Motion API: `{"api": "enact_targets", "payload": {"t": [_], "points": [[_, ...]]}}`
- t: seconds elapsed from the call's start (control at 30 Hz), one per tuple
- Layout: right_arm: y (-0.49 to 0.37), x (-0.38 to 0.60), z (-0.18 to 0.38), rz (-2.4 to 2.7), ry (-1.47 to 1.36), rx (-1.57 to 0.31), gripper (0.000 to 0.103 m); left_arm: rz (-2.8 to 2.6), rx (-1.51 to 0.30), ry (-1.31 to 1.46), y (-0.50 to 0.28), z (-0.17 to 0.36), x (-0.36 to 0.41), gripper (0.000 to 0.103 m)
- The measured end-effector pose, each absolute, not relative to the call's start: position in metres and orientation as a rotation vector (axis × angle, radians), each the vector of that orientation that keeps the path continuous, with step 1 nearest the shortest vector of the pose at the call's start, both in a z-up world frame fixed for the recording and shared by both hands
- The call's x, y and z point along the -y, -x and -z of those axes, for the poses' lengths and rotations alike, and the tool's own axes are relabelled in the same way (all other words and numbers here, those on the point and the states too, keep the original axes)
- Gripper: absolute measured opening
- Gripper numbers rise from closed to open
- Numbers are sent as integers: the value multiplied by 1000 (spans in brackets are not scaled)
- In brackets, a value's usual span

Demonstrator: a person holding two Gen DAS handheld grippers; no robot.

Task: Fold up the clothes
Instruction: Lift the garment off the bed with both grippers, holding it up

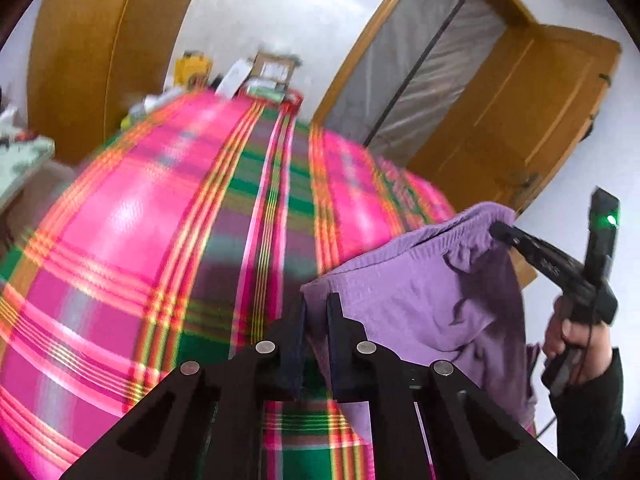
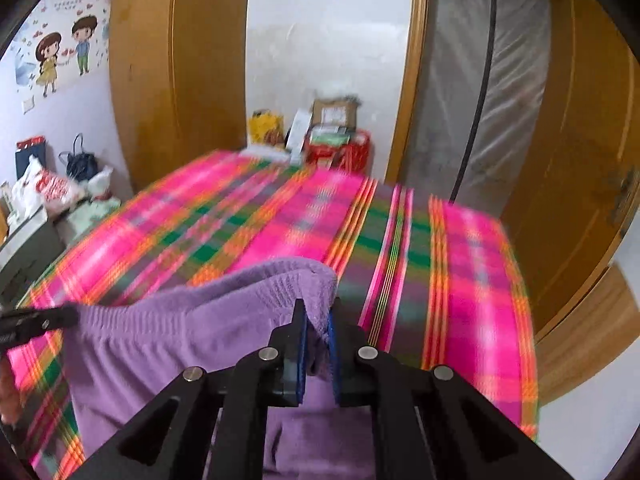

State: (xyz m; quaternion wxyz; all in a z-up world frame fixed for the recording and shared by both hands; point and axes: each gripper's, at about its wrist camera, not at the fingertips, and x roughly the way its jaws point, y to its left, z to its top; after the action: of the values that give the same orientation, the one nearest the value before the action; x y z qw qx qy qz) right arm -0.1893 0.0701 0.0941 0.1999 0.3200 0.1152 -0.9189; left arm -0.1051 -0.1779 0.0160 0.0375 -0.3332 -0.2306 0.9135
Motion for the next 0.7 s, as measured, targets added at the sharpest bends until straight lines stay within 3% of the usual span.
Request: {"api": "enact_targets", "payload": {"t": [0.33, 0.7], "points": [[202, -7, -191, 2624, -611, -406, 9, -2900, 647, 797, 67, -85, 206, 10], [209, 86, -232, 2559, -471, -491, 8, -2981, 692, 679, 22, -118, 232, 9]]}}
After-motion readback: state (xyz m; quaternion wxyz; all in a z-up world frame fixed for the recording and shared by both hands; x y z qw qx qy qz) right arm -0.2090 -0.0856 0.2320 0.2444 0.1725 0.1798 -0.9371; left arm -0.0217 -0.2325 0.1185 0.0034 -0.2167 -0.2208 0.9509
